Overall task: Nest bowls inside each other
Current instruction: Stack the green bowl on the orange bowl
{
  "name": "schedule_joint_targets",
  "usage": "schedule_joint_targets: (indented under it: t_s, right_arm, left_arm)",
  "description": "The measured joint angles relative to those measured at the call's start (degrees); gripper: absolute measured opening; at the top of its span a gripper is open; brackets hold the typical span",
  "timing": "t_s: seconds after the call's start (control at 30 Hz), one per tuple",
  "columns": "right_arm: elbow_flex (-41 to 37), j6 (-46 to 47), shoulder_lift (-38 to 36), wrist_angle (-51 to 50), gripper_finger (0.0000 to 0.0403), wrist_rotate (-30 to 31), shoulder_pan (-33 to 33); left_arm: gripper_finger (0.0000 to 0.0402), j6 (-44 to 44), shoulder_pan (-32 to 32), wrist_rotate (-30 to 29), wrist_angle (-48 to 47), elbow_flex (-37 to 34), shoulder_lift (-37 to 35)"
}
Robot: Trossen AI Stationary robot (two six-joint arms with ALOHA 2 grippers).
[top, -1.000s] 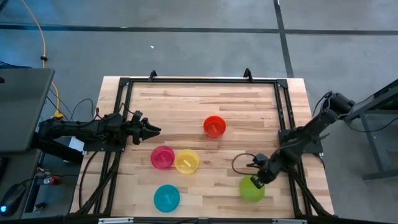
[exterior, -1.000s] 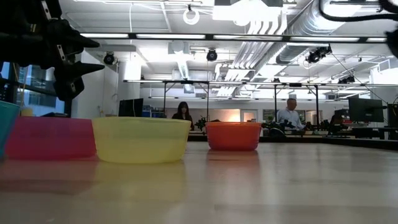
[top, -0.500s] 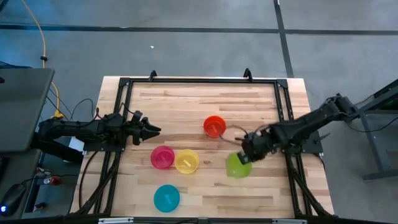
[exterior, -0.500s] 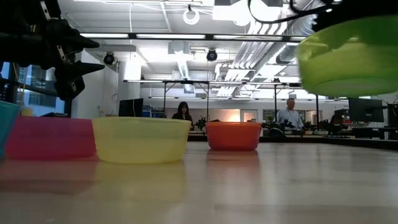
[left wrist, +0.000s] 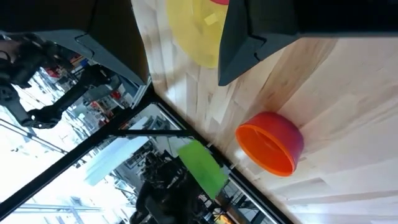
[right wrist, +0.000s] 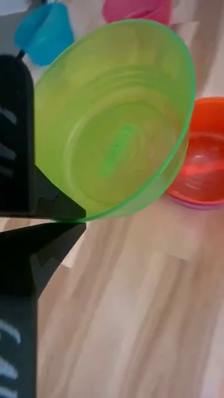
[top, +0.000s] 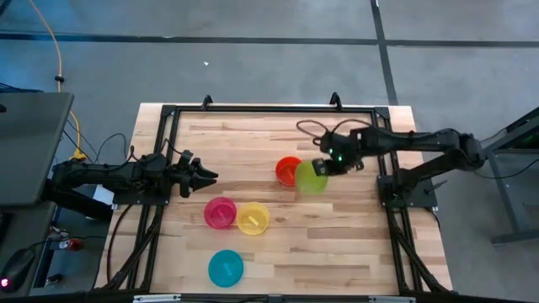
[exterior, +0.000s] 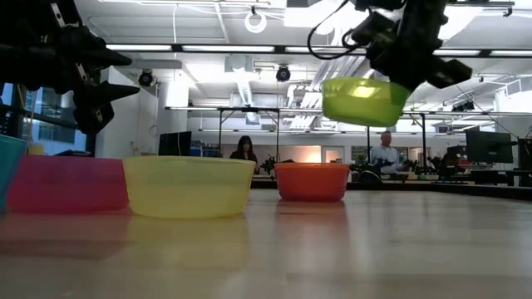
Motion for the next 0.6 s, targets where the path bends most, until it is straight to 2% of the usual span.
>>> schedule_joint_targets:
  t_s: [0.3,0.6]
  right_arm:
    - [0.00,-4.16,1.12,4.07,0.0000,-1.97,-9.49]
    - [1.04,-7.75,9.43,9.05,0.0000,-4.72,-11.47]
  left_arm:
    - [0.0184,0.00,0.00,0.00,-0.02,0.00,0.01]
    - [0.0184,-0.46,0.00,0.03,-0.05,0.00,0.00]
